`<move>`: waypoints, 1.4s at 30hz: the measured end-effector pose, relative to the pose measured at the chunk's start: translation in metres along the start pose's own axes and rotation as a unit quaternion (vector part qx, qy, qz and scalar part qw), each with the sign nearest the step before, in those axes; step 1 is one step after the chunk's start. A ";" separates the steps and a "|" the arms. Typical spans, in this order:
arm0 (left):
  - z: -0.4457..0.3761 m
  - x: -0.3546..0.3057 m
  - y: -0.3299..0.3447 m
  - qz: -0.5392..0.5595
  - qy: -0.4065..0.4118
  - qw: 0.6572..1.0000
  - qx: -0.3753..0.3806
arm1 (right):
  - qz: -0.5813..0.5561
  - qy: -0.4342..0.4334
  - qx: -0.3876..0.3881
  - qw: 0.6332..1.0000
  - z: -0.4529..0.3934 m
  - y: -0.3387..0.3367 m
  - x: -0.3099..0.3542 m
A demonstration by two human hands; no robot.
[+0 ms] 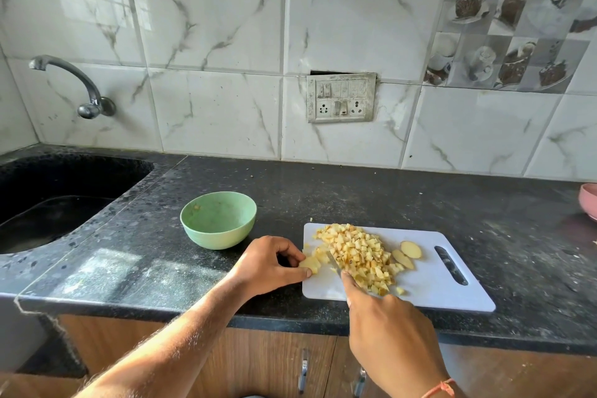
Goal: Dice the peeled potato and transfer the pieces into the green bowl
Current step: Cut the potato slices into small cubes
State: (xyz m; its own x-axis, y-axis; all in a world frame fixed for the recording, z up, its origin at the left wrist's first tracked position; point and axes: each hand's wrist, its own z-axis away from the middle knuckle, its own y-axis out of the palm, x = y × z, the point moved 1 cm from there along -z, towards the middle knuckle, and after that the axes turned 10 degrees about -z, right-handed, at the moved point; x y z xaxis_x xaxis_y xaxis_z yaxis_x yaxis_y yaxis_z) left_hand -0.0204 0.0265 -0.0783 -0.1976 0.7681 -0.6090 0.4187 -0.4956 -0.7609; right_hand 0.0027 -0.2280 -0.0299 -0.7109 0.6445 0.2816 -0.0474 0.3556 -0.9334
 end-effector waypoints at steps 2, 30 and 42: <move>0.000 -0.001 0.000 -0.004 0.003 1.000 -0.002 | -0.010 -0.016 -0.009 1.000 -0.004 0.002 0.005; -0.001 0.001 0.002 -0.004 0.015 1.000 -0.002 | -0.017 -0.055 -0.015 0.998 -0.051 0.022 0.003; 0.001 -0.002 0.000 0.001 0.003 0.999 -0.034 | -0.043 -0.033 -0.041 0.998 -0.029 0.015 0.015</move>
State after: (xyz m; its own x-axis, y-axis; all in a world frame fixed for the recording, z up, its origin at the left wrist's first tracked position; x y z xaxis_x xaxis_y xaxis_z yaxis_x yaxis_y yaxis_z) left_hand -0.0207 0.0241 -0.0774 -0.1915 0.7692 -0.6097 0.4783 -0.4693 -0.7423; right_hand 0.0117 -0.1930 -0.0327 -0.7513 0.5643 0.3423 -0.0550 0.4633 -0.8845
